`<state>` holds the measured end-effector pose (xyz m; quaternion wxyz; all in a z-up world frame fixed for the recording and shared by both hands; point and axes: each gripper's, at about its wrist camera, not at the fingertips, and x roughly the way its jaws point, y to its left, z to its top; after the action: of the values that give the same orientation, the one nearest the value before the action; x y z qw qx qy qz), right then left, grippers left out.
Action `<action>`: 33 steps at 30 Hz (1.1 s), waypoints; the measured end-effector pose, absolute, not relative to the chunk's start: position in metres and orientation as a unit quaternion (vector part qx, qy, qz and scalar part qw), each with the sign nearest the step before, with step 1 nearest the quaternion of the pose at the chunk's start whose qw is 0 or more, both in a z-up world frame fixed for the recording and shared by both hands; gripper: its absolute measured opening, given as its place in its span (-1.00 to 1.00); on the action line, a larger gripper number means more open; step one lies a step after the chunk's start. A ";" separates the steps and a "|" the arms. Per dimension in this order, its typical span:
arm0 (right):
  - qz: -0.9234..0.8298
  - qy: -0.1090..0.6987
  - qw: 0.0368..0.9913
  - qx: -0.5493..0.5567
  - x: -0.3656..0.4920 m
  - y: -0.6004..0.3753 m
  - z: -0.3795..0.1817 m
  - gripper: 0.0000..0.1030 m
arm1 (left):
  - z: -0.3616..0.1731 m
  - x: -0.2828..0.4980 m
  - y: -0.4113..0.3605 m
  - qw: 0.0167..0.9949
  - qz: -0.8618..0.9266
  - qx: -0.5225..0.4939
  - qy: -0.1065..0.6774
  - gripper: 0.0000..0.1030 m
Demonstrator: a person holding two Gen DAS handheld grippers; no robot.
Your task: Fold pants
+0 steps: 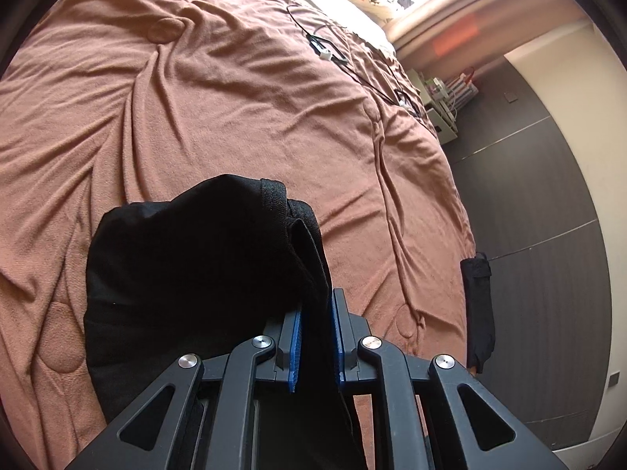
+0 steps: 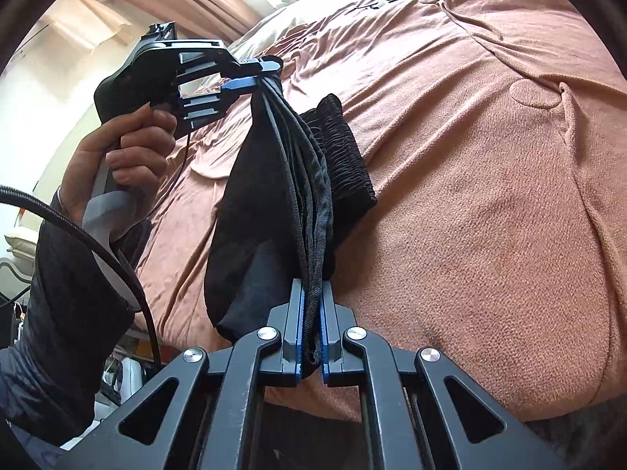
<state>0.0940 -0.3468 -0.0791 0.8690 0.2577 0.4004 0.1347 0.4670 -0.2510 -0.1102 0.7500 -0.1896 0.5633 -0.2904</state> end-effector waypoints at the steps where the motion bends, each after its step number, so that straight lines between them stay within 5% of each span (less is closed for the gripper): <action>1: 0.132 0.402 0.868 0.259 0.092 -0.348 -0.080 -0.94 | -0.112 0.466 -0.254 0.749 -0.289 -0.184 0.567 -0.63; 2: 0.129 0.404 0.867 0.260 0.090 -0.348 -0.082 -0.94 | -0.115 0.465 -0.256 0.746 -0.289 -0.183 0.571 -0.51; 4: 0.129 0.408 0.865 0.262 0.087 -0.347 -0.084 -0.94 | -0.118 0.460 -0.254 0.740 -0.295 -0.192 0.572 0.03; 6: 0.127 0.410 0.865 0.261 0.082 -0.346 -0.086 -0.94 | -0.118 0.455 -0.246 0.745 -0.289 -0.193 0.570 0.14; 24: 0.091 0.425 0.858 0.274 0.075 -0.353 -0.084 -0.84 | -0.139 0.382 -0.139 0.755 -0.236 -0.201 0.578 0.14; 26: 0.088 0.421 0.862 0.268 0.071 -0.353 -0.078 -0.72 | -0.144 0.374 -0.134 0.753 -0.234 -0.206 0.580 0.14; 30: 0.086 0.403 0.873 0.261 0.071 -0.355 -0.065 -0.10 | -0.154 0.361 -0.128 0.745 -0.236 -0.216 0.585 0.14; 33: 0.091 0.393 0.881 0.249 0.078 -0.352 -0.057 -0.09 | -0.162 0.354 -0.127 0.738 -0.238 -0.225 0.590 0.14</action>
<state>0.0775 -0.3520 -0.0575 0.8805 0.2485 0.3931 0.0912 0.3541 -0.1271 -0.1619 0.7381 -0.2252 0.5899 -0.2376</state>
